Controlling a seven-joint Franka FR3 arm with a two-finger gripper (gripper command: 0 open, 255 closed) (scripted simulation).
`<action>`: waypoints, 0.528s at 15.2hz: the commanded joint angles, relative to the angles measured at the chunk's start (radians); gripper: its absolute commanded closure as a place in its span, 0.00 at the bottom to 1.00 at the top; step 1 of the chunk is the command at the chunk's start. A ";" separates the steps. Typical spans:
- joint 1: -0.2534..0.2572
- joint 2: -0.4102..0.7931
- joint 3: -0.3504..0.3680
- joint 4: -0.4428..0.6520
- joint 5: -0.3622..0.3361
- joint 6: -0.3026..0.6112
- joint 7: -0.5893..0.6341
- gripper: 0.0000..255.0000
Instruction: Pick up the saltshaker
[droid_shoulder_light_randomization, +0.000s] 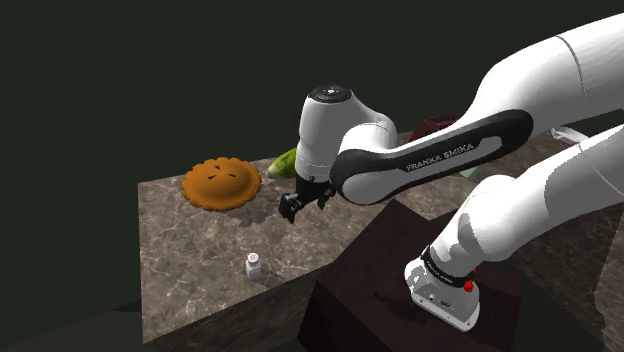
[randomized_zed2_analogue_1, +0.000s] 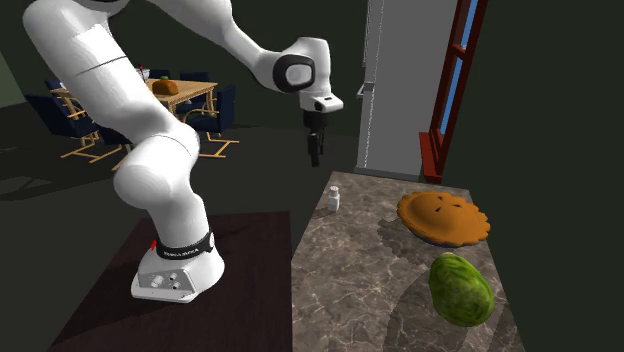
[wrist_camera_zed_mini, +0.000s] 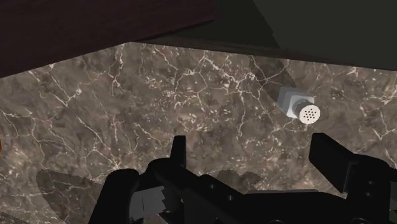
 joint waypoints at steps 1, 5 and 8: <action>-0.034 0.100 0.062 0.029 -0.056 0.064 0.088 0.00; -0.104 0.314 0.164 0.097 -0.263 0.156 0.317 0.00; -0.100 0.499 0.172 0.172 -0.493 0.181 0.532 0.00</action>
